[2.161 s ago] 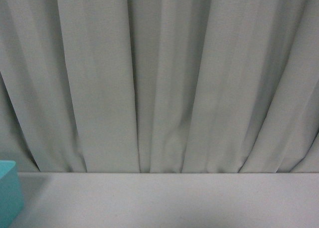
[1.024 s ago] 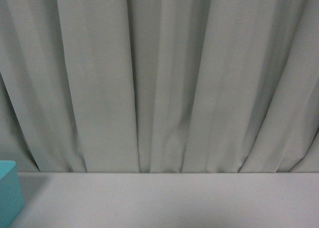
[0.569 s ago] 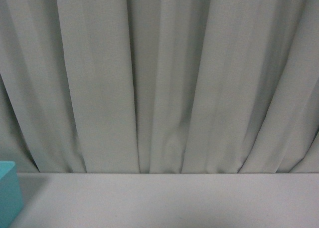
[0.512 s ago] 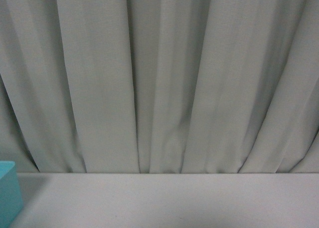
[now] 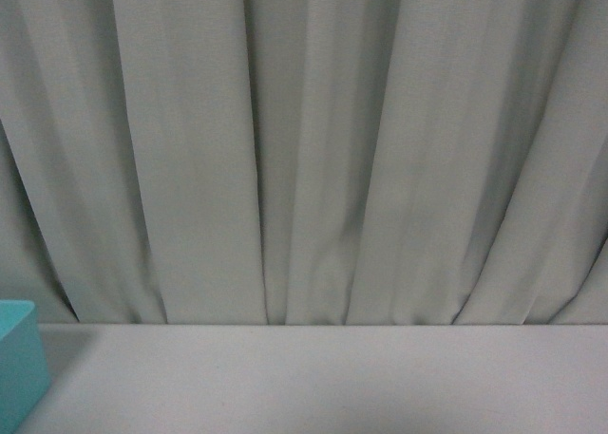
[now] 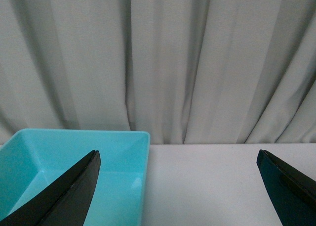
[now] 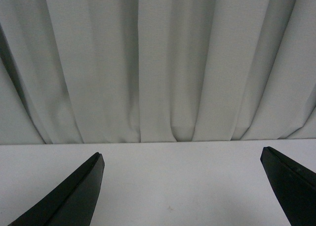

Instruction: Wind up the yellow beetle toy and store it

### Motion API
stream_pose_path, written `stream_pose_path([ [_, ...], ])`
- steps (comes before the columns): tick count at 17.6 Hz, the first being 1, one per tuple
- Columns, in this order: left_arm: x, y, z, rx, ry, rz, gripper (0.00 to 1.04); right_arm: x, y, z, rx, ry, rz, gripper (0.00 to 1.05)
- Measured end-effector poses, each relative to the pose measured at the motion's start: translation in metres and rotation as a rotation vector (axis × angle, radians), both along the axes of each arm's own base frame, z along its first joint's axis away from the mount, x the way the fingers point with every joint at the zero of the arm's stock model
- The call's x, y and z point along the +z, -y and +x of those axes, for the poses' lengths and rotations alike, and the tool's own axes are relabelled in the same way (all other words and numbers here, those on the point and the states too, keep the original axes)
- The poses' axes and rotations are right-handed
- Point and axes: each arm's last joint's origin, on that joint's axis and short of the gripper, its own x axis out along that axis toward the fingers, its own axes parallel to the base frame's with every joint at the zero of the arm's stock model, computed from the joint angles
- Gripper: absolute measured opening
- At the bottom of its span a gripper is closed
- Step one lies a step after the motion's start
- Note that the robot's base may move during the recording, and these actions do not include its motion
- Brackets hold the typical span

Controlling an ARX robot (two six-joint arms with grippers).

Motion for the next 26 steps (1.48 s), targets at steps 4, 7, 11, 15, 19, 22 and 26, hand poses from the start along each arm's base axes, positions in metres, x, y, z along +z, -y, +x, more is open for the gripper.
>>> stream_pose_path([
  [4, 0.0002, 0.0001, 0.0000, 0.000, 0.002, 0.000, 0.98, 0.0000, 0.0000, 0.0000, 0.000, 0.000, 0.000, 0.98],
  [7, 0.0002, 0.0001, 0.0000, -0.001, 0.002, 0.000, 0.98, 0.0000, 0.0000, 0.0000, 0.000, 0.000, 0.000, 0.98],
  [11, 0.0005, 0.0001, -0.0001, 0.000, 0.006, 0.000, 0.98, 0.0006, 0.0000, -0.0001, 0.000, 0.006, 0.000, 0.98],
  [15, 0.0002, 0.0001, 0.0000, -0.001, 0.002, 0.000, 0.98, -0.0001, 0.0000, 0.0000, 0.000, -0.001, 0.000, 0.98],
  [19, 0.0002, 0.0001, 0.0000, -0.001, 0.003, 0.000, 0.98, 0.0001, 0.0000, 0.0000, 0.000, 0.002, 0.000, 0.98],
  [22, 0.0002, 0.0001, 0.0000, -0.001, 0.003, 0.000, 0.98, 0.0002, 0.0000, 0.0000, 0.000, 0.002, 0.000, 0.98],
  [26, 0.0003, 0.0001, 0.0000, 0.000, 0.003, 0.000, 0.98, 0.0002, 0.0000, 0.0000, 0.000, 0.002, 0.000, 0.98],
])
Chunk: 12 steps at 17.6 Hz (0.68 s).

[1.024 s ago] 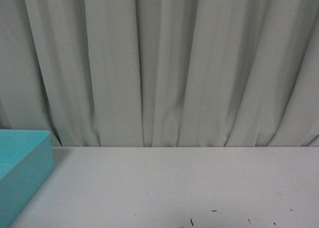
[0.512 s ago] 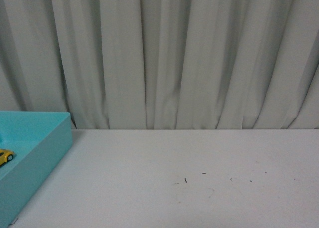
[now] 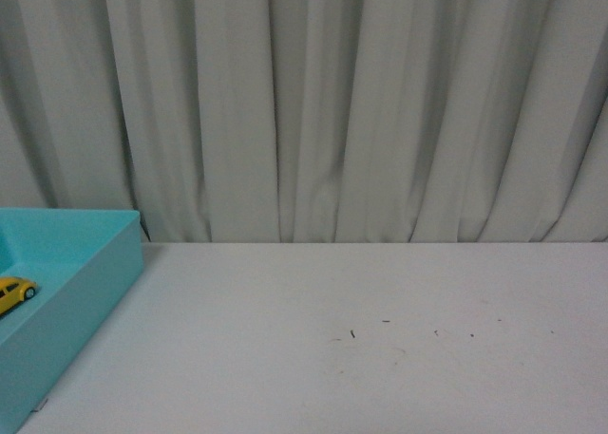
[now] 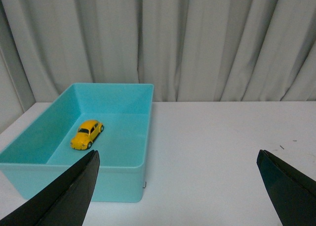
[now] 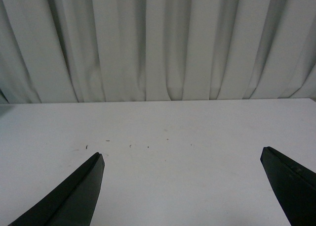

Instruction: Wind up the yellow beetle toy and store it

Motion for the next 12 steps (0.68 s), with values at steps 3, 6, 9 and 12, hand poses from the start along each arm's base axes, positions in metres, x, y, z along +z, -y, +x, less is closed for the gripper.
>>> stream_pose_path([
  [3, -0.0002, 0.0000, 0.0000, 0.000, -0.002, 0.000, 0.98, -0.0003, 0.0000, 0.0000, 0.000, -0.003, 0.000, 0.98],
  [6, -0.0001, 0.0000, 0.0000, 0.000, -0.001, 0.000, 0.98, 0.0000, 0.0000, 0.0000, 0.000, 0.000, 0.000, 0.98],
  [9, -0.0001, 0.0000, 0.0000, 0.000, -0.001, 0.000, 0.98, 0.0000, 0.0000, 0.0000, 0.000, 0.000, 0.000, 0.98],
  [12, -0.0001, 0.0000, 0.0000, 0.000, -0.001, 0.000, 0.98, 0.0000, 0.0000, 0.0000, 0.000, 0.000, 0.000, 0.98],
])
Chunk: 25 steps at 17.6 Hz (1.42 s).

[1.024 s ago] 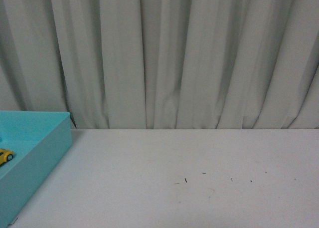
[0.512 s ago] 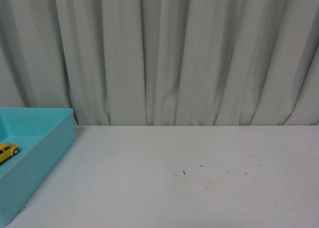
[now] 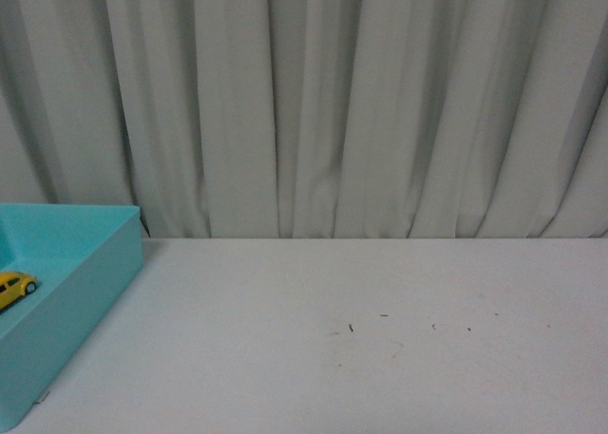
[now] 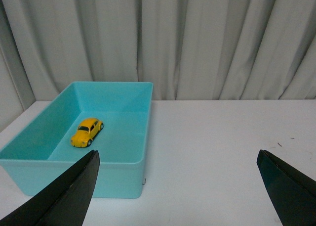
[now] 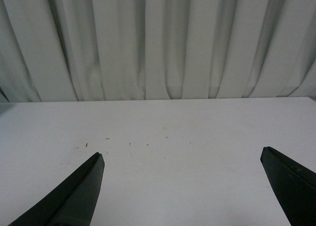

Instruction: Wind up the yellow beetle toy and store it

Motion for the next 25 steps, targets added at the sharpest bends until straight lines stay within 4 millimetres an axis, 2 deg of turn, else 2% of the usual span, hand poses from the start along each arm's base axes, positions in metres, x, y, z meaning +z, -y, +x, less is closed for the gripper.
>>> stream_pose_path([
  [25, 0.0000, 0.0000, 0.0000, 0.000, 0.000, 0.000, 0.98, 0.0000, 0.0000, 0.0000, 0.000, 0.000, 0.000, 0.98],
])
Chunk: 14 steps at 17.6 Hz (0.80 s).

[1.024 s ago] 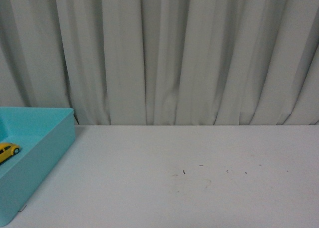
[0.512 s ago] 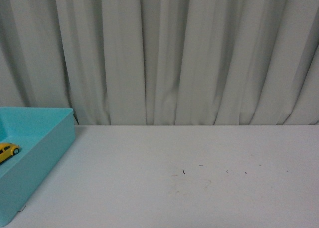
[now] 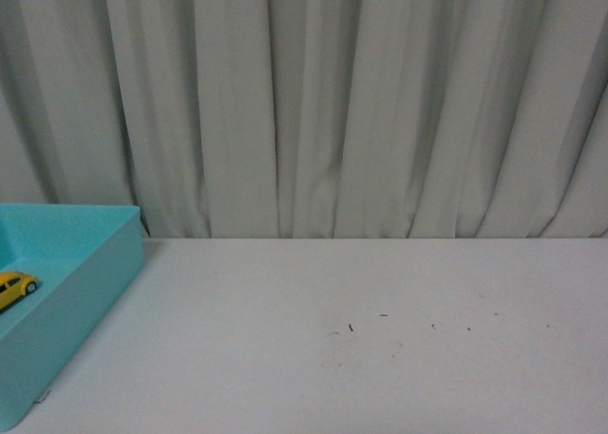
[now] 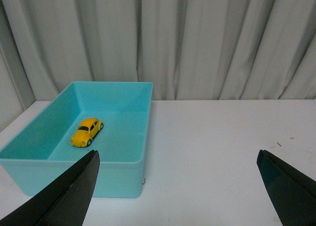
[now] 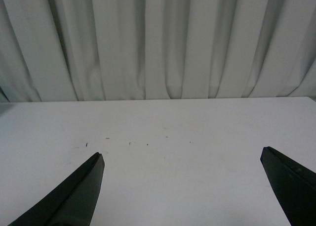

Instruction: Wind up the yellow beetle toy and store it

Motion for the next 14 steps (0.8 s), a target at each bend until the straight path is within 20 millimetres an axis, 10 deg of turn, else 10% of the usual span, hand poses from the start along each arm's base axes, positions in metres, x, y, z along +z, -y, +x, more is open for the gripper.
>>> stream_pose_path([
  [14, 0.0000, 0.0000, 0.0000, 0.000, 0.000, 0.000, 0.98, 0.0000, 0.0000, 0.0000, 0.000, 0.000, 0.000, 0.98],
])
